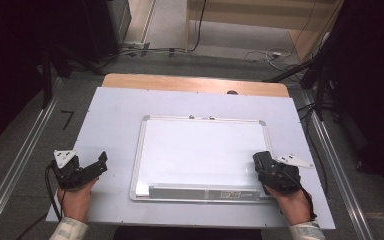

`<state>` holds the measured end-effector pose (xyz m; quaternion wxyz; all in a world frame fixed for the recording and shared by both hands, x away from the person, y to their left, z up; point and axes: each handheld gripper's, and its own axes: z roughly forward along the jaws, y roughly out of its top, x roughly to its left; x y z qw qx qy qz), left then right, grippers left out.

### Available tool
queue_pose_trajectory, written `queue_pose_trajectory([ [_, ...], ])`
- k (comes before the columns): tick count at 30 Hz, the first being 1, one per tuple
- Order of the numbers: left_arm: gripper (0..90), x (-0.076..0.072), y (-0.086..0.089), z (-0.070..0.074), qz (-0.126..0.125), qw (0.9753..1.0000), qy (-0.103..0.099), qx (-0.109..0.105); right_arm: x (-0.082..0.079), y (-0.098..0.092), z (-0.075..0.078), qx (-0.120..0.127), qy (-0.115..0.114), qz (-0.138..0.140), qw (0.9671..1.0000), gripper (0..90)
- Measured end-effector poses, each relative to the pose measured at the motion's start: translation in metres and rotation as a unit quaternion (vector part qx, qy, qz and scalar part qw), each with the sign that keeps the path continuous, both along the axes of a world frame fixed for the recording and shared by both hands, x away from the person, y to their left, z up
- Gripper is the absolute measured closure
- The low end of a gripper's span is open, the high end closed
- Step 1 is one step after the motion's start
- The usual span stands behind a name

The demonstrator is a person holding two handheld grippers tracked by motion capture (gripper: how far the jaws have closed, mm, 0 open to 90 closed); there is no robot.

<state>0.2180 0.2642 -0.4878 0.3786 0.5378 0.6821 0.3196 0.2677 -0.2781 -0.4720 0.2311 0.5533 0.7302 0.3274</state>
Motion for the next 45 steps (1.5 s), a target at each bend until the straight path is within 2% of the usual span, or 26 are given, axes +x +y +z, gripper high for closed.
queue_pose_trajectory([
  [10,4.5,0.0,0.0,0.0,0.001,1.0,0.001,0.0,0.005,0.008,-0.009,-0.018,0.026,-0.032,0.999,38.5],
  [17,4.5,0.001,-0.001,-0.001,-0.002,1.0,0.003,0.001,0.007,0.017,-0.01,-0.061,0.031,-0.039,0.9969,38.5],
  [23,4.5,0.0,-0.001,0.0,-0.002,1.0,0.003,0.002,0.014,0.015,-0.011,-0.046,0.065,-0.056,0.9953,37.8],
  [27,4.5,0.001,-0.001,-0.001,-0.002,1.0,0.004,0.001,0.015,0.013,-0.011,-0.032,0.067,-0.049,0.996,28.5],
  [32,4.5,0.0,-0.001,-0.001,-0.002,1.0,0.003,0.001,0.014,0.011,-0.009,-0.04,0.059,-0.045,0.9964,26.0],
  [34,4.5,0.0,0.0,0.0,-0.002,1.0,0.003,0.001,0.011,0.01,-0.007,-0.042,0.043,-0.045,0.9972,26.0],
  [41,4.5,0.0,0.0,0.0,-0.003,1.0,0.003,0.002,0.004,-0.005,0.004,-0.014,-0.001,-0.044,0.9989,26.1],
  [45,4.5,0.0,0.0,0.0,-0.003,1.0,0.003,0.002,0.002,-0.015,0.009,-0.004,-0.029,-0.032,0.9991,24.8],
])
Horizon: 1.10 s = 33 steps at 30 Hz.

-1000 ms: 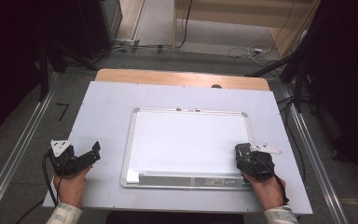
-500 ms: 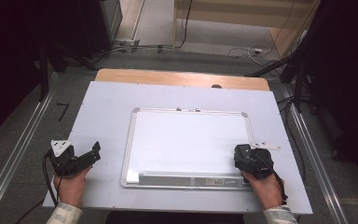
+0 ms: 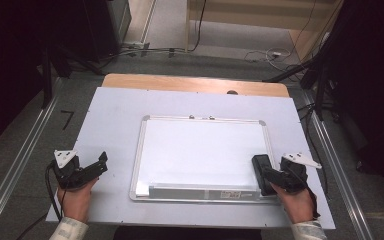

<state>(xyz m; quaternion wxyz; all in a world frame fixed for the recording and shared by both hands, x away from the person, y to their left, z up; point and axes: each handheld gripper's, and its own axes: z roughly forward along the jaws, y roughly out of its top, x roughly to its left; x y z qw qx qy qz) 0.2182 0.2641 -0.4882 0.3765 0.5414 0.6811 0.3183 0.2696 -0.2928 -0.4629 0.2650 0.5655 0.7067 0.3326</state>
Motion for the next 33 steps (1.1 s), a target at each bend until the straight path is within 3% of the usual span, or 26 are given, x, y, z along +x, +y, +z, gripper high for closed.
queue_pose_trajectory([
  [7,4.5,0.0,-0.001,0.0,0.0,1.0,0.0,0.0,-0.004,-0.012,0.002,-0.003,-0.023,0.014,0.9996,24.6],
  [17,4.5,0.001,-0.001,0.0,-0.001,1.0,-0.001,0.0,-0.006,-0.017,0.004,-0.008,-0.024,0.016,0.9996,24.6],
  [24,4.5,0.002,-0.002,0.0,-0.003,1.0,0.0,0.002,-0.006,-0.015,0.003,-0.01,-0.023,0.013,0.9996,38.2],
  [33,4.5,0.002,-0.002,0.0,-0.003,1.0,0.002,0.002,-0.005,-0.02,0.004,-0.005,-0.023,0.002,0.9997,35.9],
])
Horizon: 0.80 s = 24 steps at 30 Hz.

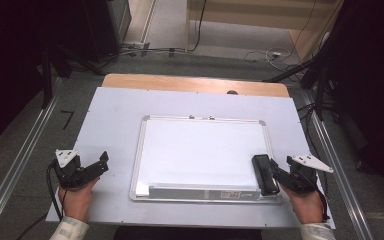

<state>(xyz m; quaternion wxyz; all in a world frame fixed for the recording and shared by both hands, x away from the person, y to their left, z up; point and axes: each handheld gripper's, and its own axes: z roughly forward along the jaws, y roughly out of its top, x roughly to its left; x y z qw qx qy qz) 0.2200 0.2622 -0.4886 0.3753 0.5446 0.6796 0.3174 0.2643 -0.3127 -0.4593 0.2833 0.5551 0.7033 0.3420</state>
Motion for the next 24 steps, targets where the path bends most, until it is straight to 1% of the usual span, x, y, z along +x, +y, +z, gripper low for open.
queue_pose_trajectory([
  [4,4.5,0.0,0.0,0.0,0.001,1.0,-0.001,-0.001,0.0,-0.006,0.001,0.006,-0.002,-0.004,1.0,29.2],
  [8,4.5,0.0,0.0,0.0,0.0,1.0,0.0,0.0,0.001,-0.014,0.0,0.01,-0.002,-0.01,0.9999,25.0],
  [14,4.5,0.0,0.0,0.0,0.001,1.0,0.0,0.0,0.0,-0.024,0.0,0.01,-0.008,-0.015,0.9998,23.5],
  [24,4.5,0.0,0.0,0.0,0.001,1.0,0.0,0.0,-0.001,-0.033,-0.004,0.003,-0.002,-0.02,0.9998,22.6],
])
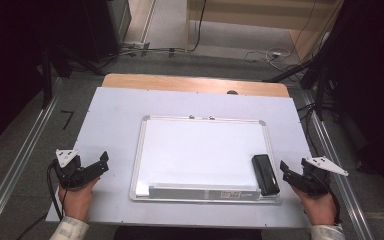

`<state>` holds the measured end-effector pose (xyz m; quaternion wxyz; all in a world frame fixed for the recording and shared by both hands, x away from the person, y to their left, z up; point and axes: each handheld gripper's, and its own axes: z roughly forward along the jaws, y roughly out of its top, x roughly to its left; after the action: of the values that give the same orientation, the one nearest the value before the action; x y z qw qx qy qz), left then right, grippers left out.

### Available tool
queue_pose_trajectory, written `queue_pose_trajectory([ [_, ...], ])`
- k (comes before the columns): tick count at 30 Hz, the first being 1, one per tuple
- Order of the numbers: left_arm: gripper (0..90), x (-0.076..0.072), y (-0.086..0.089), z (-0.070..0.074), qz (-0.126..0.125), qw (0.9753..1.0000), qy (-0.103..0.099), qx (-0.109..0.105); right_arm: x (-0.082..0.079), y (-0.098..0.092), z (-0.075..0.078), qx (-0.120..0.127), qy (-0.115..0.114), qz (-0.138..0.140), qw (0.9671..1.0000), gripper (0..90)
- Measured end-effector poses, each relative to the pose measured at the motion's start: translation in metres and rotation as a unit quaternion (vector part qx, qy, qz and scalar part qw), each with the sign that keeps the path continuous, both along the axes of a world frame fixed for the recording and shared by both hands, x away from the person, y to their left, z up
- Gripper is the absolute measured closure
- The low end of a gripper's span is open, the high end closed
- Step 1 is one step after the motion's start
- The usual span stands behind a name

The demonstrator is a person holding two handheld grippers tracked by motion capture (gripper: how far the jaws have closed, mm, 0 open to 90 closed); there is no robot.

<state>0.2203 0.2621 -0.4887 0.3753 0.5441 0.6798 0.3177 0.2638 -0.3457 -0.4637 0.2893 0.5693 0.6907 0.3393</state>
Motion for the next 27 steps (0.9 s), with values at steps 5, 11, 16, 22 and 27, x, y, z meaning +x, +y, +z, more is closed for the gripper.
queue_pose_trajectory([
  [5,4.5,0.0,0.0,0.0,0.0,1.0,0.0,0.0,0.0,-0.002,-0.001,-0.003,-0.001,-0.002,1.0,21.9],
  [11,4.5,0.0,0.0,0.0,0.0,1.0,0.0,0.0,0.001,-0.005,-0.003,-0.011,0.002,-0.007,0.9999,21.0],
  [16,4.5,0.0,0.0,0.0,0.0,1.0,0.0,0.0,0.001,-0.01,-0.004,-0.007,0.005,-0.015,0.9999,20.1],
  [22,4.5,0.0,0.0,0.0,0.0,1.0,0.0,-0.001,0.001,-0.012,-0.005,-0.007,0.007,-0.016,0.9998,20.0],
  [27,4.5,0.0,0.001,0.0,0.001,1.0,0.0,-0.002,0.001,-0.013,-0.005,-0.009,0.006,-0.017,0.9998,20.0],
])
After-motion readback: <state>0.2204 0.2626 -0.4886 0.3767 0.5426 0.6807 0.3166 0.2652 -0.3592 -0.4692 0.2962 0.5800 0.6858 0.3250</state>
